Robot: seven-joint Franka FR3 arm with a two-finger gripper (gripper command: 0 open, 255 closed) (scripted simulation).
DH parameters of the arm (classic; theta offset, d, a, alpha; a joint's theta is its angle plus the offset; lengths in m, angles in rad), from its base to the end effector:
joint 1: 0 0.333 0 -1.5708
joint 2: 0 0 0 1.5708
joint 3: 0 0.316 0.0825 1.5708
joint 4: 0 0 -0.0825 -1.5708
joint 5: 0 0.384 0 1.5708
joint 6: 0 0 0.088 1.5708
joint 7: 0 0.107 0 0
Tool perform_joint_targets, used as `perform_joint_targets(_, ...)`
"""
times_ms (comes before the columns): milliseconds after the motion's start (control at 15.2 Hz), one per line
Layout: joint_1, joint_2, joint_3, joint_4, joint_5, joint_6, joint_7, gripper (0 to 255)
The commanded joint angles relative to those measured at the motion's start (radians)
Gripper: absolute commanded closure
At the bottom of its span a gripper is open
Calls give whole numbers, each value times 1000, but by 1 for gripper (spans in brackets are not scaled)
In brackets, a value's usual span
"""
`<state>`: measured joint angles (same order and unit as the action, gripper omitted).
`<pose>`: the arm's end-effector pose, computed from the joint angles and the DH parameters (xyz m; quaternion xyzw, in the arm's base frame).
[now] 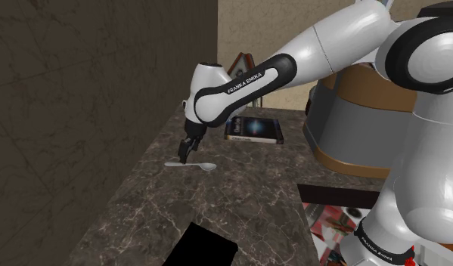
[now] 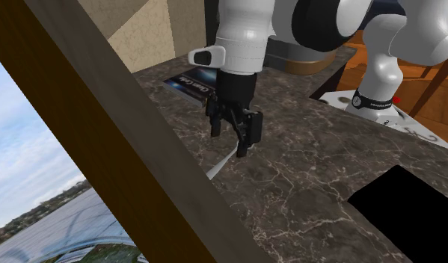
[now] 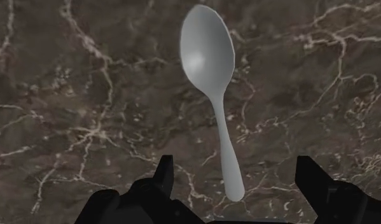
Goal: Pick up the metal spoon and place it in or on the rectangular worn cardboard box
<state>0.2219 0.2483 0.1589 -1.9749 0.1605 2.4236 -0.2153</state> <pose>0.5772 0.2272 0.3660 -0.9638 -0.2343 -0.0935 0.0857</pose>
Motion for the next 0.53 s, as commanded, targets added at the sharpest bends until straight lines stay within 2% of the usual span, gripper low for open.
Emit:
perform_joint_targets(0, 5, 23, 1, 5, -4, 20, 3, 0)
perform_joint_targets(264, 13, 70, 2, 7, -8, 66, 6, 0)
perform_joint_targets(462, 13, 70, 2, 7, -8, 66, 6, 0)
